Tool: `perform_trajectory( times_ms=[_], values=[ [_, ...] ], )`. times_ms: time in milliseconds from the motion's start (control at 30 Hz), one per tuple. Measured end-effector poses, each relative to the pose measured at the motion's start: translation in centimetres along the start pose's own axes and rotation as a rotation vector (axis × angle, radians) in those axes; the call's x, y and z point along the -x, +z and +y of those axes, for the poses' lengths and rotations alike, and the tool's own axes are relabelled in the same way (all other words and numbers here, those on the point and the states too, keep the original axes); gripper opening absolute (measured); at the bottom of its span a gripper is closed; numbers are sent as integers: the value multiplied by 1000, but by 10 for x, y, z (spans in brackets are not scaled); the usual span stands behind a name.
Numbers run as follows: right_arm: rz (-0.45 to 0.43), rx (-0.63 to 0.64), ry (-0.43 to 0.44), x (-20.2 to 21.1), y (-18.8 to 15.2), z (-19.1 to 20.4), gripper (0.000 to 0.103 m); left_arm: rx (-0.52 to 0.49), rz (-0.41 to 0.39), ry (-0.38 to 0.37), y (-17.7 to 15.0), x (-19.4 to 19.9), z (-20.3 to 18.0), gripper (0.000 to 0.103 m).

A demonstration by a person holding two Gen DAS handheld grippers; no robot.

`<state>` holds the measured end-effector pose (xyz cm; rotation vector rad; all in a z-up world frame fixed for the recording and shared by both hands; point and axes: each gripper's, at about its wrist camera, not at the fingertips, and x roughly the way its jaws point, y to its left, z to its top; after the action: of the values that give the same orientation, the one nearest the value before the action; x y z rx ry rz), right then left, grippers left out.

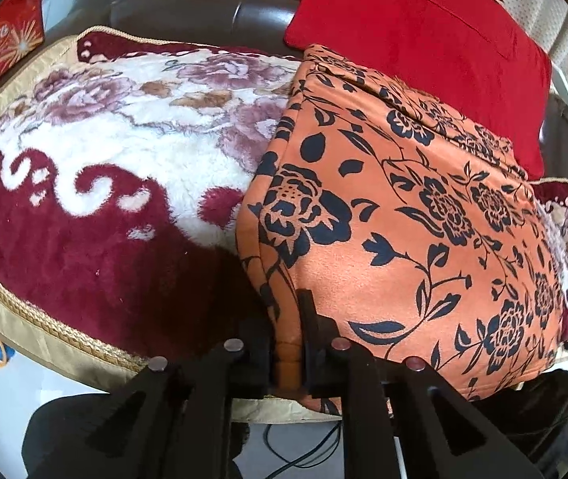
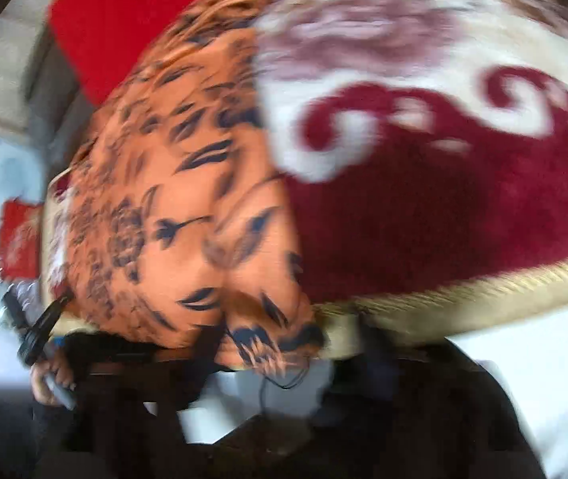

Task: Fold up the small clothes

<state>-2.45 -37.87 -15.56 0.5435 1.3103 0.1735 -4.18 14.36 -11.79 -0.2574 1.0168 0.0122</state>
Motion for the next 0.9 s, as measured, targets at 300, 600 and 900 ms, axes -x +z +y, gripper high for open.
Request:
perform_trajectory(
  times_ms=[300,600,900],
  values=[
    [-406,-139,0,157,34,-37,77,12,-6,-15,-1,0,3,17],
    [-413,-111,-8,153,15,-33,77,1,-3,-5,1,-1,0,17],
    [-158,-54,173,74,23,-28,74,-23,10,18,2,6,-6,17]
  ],
)
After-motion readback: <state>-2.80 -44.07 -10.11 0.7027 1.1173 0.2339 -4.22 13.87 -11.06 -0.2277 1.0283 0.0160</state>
